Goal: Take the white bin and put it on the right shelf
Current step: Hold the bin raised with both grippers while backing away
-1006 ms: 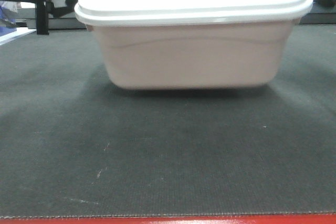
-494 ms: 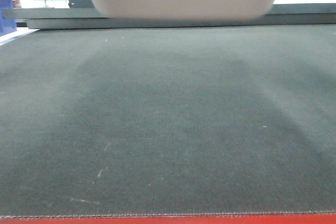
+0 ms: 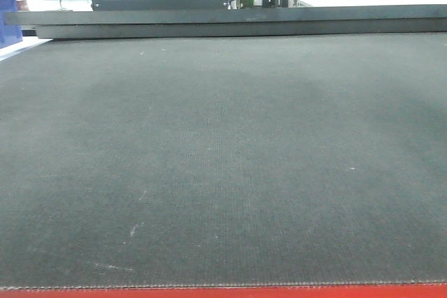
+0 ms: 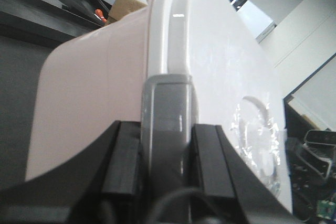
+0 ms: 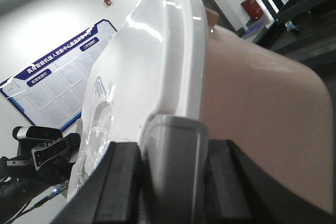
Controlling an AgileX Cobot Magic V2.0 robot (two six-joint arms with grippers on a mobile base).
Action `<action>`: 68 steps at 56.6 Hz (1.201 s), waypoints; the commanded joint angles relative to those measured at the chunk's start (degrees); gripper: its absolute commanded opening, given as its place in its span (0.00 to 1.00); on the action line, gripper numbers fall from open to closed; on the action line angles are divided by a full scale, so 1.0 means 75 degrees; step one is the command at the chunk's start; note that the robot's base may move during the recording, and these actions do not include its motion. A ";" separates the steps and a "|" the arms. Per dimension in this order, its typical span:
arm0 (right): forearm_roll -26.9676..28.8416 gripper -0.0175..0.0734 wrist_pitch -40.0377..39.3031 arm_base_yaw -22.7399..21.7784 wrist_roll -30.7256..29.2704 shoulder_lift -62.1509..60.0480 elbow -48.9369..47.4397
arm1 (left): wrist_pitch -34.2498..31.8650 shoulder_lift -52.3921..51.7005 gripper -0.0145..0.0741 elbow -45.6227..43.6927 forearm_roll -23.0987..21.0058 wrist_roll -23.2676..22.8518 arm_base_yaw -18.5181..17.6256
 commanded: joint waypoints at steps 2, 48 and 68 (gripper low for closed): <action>0.0901 0.27 0.2571 0.0386 -0.0046 -0.0579 -0.0256 | 0.2449 -0.0603 0.03 -0.0295 -0.0025 0.0048 -0.0368; 0.0901 0.27 0.2352 0.0386 -0.0046 -0.0733 -0.0256 | 0.2373 -0.0639 0.03 -0.0295 0.0005 0.0048 -0.0368; 0.0901 0.27 0.2352 0.0386 -0.0046 -0.0733 -0.0256 | 0.2373 -0.0639 0.03 -0.0295 0.0005 0.0048 -0.0368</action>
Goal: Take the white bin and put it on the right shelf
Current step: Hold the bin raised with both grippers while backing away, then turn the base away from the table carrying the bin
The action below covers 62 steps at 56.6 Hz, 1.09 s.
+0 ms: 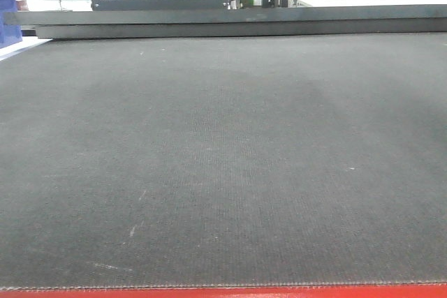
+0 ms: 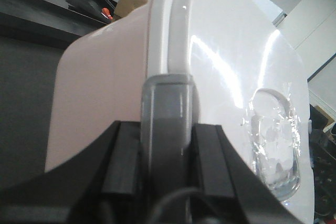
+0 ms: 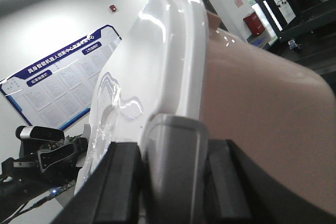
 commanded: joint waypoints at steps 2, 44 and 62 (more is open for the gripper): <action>0.0976 0.27 0.2477 0.0367 -0.0076 -0.0266 -0.0256 | 0.2425 -0.0362 0.03 -0.0295 -0.0379 0.0218 -0.0368; 0.0971 0.27 0.2271 0.0367 -0.0076 -0.0260 -0.0256 | 0.2425 -0.0362 0.03 -0.0295 -0.0379 0.0218 -0.0368; 0.0971 0.27 0.1482 0.0367 -0.0076 -0.0260 -0.0256 | 0.2425 -0.0362 0.03 -0.0295 -0.0379 0.0218 -0.0368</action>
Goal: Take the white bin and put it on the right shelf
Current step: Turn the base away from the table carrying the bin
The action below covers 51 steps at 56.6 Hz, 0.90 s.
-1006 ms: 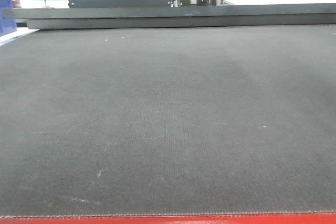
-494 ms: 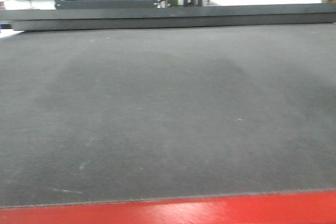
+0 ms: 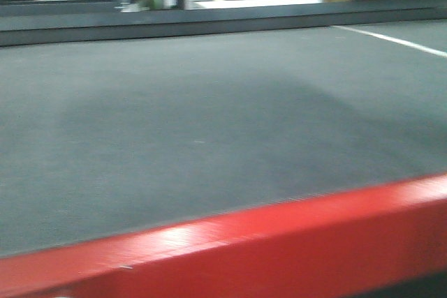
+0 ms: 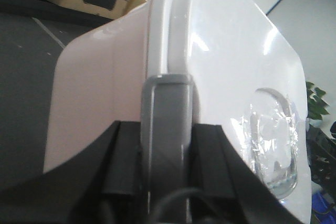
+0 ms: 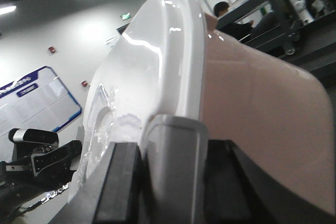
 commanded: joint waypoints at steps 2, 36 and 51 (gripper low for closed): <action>0.0988 0.27 0.1585 0.0334 -0.0076 -0.0260 -0.0256 | 0.2425 -0.0362 0.03 -0.0295 -0.0393 0.0218 -0.0368; 0.0988 0.27 0.0259 0.0334 -0.0076 -0.0260 -0.0256 | 0.2425 -0.0362 0.03 -0.0295 -0.0393 0.0218 -0.0368; 0.0988 0.27 0.0259 0.0334 -0.0076 -0.0260 -0.0256 | 0.2425 -0.0362 0.03 -0.0295 -0.0393 0.0218 -0.0368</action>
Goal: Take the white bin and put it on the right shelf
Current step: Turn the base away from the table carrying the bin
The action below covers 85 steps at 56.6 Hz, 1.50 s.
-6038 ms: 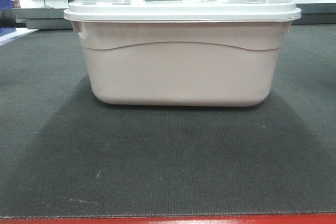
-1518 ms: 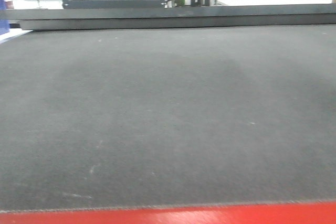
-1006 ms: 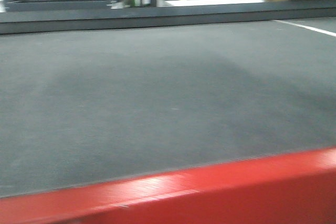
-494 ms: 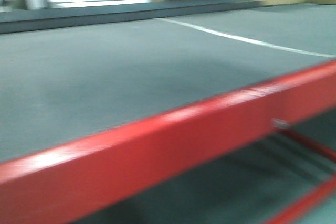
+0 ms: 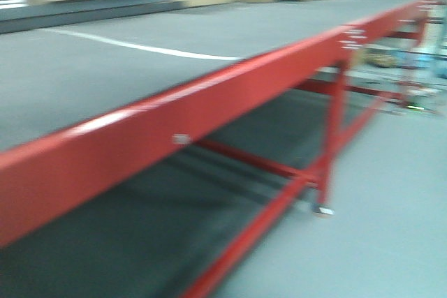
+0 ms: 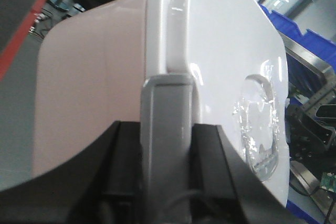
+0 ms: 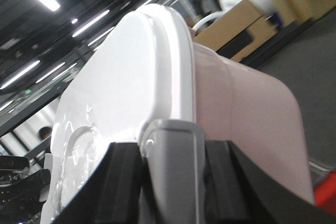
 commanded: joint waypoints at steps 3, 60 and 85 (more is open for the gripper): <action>0.0961 0.27 0.1197 0.0212 -0.0109 -0.0249 -0.0256 | 0.2150 -0.0362 0.03 -0.0295 -0.0468 0.0274 -0.0341; 0.0961 0.27 0.1166 0.0212 -0.0109 -0.0249 -0.0256 | 0.2150 -0.0362 0.03 -0.0295 -0.0468 0.0274 -0.0341; 0.0961 0.27 0.1166 0.0212 -0.0109 -0.0249 -0.0256 | 0.2150 -0.0362 0.03 -0.0295 -0.0468 0.0274 -0.0341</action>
